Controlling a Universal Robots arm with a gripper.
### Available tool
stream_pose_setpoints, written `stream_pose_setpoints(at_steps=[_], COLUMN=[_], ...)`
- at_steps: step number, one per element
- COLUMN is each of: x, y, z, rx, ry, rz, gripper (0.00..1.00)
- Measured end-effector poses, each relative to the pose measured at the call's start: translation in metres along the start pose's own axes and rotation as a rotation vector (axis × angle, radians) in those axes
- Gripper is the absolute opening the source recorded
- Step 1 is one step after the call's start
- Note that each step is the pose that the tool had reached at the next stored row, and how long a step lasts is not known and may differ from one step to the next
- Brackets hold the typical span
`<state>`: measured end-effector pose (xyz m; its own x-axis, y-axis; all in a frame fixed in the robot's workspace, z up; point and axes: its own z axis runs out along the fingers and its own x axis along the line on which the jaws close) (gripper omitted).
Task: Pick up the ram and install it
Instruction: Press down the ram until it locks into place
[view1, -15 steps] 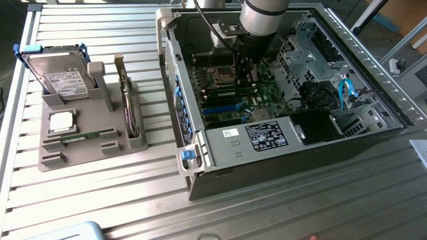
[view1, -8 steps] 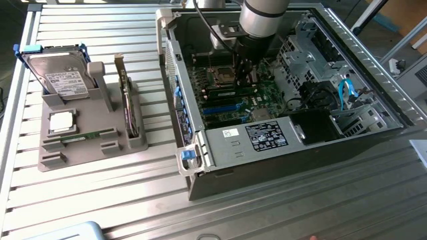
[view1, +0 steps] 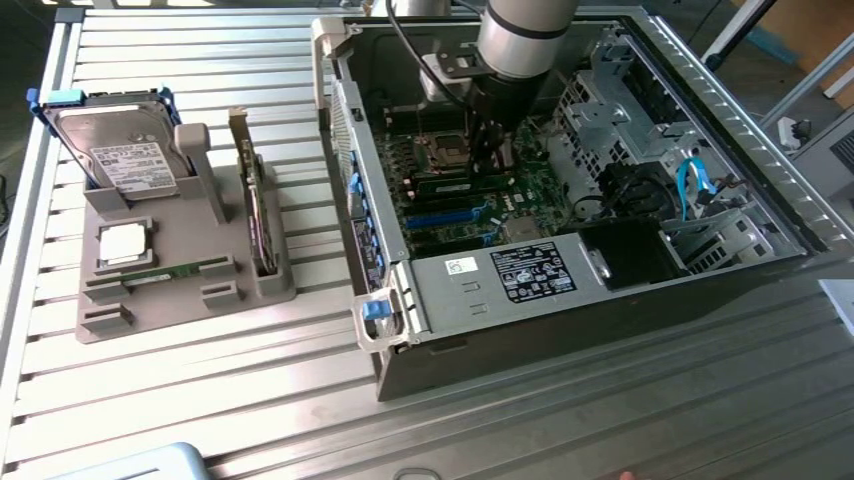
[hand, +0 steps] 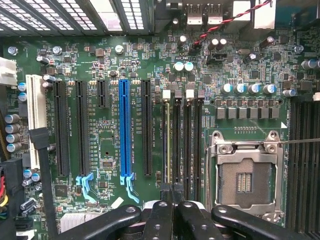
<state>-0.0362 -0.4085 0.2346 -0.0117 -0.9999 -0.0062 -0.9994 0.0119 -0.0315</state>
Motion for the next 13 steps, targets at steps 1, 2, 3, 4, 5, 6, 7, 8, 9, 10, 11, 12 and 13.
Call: stream_pose_setpoints(at_steps=[1, 2, 3, 4, 5, 6, 7, 8, 9, 10, 11, 12, 13], x=[0.0, 0.0, 0.0, 0.0, 0.0, 0.0, 0.0, 0.0, 0.0, 0.0, 0.0, 0.0, 0.0], y=[0.0001, 0.0001, 0.0001, 0.0001, 0.0001, 0.0001, 0.0001, 0.0001, 0.0001, 0.0001, 0.0001, 0.0002, 0.0002], z=[0.0005, 0.0009, 0.0009, 0.001, 0.001, 0.0012, 0.0014, 0.0016, 0.0017, 0.0019, 0.0019, 0.002, 0.0022], rx=[0.0, 0.0002, 0.0001, 0.0002, 0.0002, 0.0002, 0.0002, 0.0001, 0.0002, 0.0002, 0.0002, 0.0002, 0.0002], ry=[0.0, -0.0002, 0.0, 0.0001, -0.0001, -0.0001, -0.0001, 0.0, 0.0, -0.0001, -0.0001, -0.0001, 0.0], rz=[0.0, 0.0, 0.0, 0.0, 0.0, 0.0, 0.0, 0.0, 0.0, 0.0, 0.0, 0.0, 0.0], gripper=[0.1, 0.1, 0.1, 0.1, 0.1, 0.1, 0.1, 0.1, 0.1, 0.1, 0.1, 0.1, 0.1])
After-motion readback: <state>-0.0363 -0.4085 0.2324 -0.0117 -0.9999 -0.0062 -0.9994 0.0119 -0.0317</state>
